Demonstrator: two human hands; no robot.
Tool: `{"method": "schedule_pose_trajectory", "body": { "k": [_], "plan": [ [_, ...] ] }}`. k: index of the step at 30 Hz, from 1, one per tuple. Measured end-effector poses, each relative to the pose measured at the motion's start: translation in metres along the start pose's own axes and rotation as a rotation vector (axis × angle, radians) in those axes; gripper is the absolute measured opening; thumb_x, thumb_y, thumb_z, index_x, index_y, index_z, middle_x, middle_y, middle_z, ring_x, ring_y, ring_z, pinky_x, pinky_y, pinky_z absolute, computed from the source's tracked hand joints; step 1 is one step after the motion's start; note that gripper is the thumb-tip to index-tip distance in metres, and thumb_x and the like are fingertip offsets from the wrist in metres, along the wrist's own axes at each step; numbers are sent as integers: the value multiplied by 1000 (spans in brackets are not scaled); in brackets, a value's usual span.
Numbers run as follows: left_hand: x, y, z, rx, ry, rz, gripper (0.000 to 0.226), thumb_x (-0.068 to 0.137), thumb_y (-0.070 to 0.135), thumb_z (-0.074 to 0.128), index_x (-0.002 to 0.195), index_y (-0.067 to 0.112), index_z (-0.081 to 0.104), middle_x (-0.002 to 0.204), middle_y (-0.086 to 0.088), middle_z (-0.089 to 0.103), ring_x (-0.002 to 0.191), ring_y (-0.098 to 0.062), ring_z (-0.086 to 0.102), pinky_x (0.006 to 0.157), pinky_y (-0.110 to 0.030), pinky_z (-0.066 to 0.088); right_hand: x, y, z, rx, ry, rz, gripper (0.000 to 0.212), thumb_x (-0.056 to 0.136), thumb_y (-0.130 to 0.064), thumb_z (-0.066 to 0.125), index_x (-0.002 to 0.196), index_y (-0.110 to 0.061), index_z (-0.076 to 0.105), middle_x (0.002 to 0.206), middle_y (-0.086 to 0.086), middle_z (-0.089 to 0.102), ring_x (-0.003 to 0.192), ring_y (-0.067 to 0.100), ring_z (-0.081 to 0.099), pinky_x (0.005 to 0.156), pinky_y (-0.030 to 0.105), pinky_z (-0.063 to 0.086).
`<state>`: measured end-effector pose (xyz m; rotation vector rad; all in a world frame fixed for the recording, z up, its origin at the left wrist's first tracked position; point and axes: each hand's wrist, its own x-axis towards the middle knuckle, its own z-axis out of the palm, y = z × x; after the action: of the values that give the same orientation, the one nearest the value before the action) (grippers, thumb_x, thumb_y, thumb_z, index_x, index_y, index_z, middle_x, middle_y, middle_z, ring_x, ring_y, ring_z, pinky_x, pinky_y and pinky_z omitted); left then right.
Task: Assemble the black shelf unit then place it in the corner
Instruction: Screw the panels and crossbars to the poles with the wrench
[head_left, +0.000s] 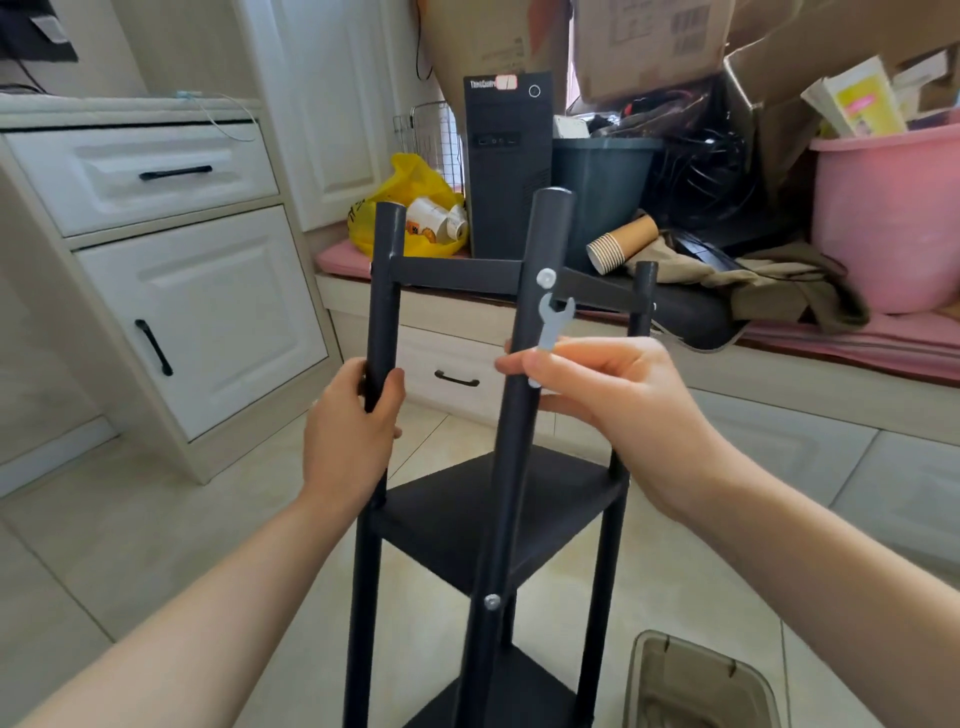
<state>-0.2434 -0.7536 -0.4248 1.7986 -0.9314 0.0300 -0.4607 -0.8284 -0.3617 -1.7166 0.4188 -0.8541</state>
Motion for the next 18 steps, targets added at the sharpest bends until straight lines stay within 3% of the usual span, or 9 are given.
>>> {"method": "schedule_pose_trajectory", "body": {
  "k": [2, 5, 7, 9, 11, 13, 15, 18],
  "plan": [
    [0, 4, -1, 7, 12, -17, 10, 102, 29, 54, 110, 24, 57, 91, 6, 63, 84, -21, 70, 74, -38, 54, 1, -1, 10, 6, -24, -9, 17, 94, -25, 63, 98, -23, 79, 101, -12, 76, 105, 3, 67, 93, 24, 55],
    [-5, 10, -2, 63, -7, 31, 49, 101, 19, 56, 149, 22, 46, 125, 7, 58, 114, -11, 55, 94, -25, 42, 5, -1, 19, -3, -35, -31, 15, 94, -26, 63, 98, -26, 78, 99, -15, 76, 103, -3, 65, 88, 10, 50],
    [-12, 19, -6, 131, 51, 169, 58, 101, 16, 57, 156, 21, 38, 143, 2, 51, 131, -12, 44, 103, -11, 30, 9, -1, 22, -14, -32, -27, 15, 94, -26, 63, 98, -28, 78, 99, -17, 75, 102, -6, 64, 84, 6, 48],
    [-21, 30, -6, 94, 78, 259, 48, 103, 18, 55, 150, 19, 48, 145, 5, 50, 135, -9, 42, 106, -2, 24, 13, -2, 22, -16, -25, -25, 15, 94, -27, 63, 97, -28, 78, 98, -17, 75, 100, -7, 64, 81, 4, 47],
    [-33, 40, -2, -140, -44, 104, 30, 106, 30, 49, 130, 26, 65, 129, 11, 64, 120, -3, 57, 106, -18, 43, 15, -3, 21, -7, -35, -14, 16, 95, -26, 63, 95, -28, 78, 96, -15, 76, 98, -7, 65, 78, 4, 46],
    [-49, 53, 4, -448, -280, -181, 45, 101, 54, 39, 107, 25, 73, 100, 5, 76, 95, -14, 73, 85, -32, 60, 17, -3, 22, -3, -44, 3, 17, 95, -25, 62, 94, -27, 78, 95, -10, 76, 95, -5, 66, 77, 4, 47],
    [-59, 57, 10, -536, -401, -244, 62, 87, 65, 36, 99, 15, 70, 83, -3, 76, 72, -21, 74, 64, -25, 60, 19, -2, 24, -9, -26, 19, 17, 95, -26, 61, 94, -26, 78, 96, -9, 76, 95, -5, 66, 78, 5, 48],
    [-60, 60, 10, -494, -397, -154, 55, 82, 62, 44, 90, 11, 63, 60, 0, 62, 48, -16, 58, 50, -17, 50, 21, -1, 27, -12, -22, 32, 17, 95, -26, 62, 94, -24, 79, 98, -12, 75, 98, -6, 64, 80, 8, 51]
  ]
}}
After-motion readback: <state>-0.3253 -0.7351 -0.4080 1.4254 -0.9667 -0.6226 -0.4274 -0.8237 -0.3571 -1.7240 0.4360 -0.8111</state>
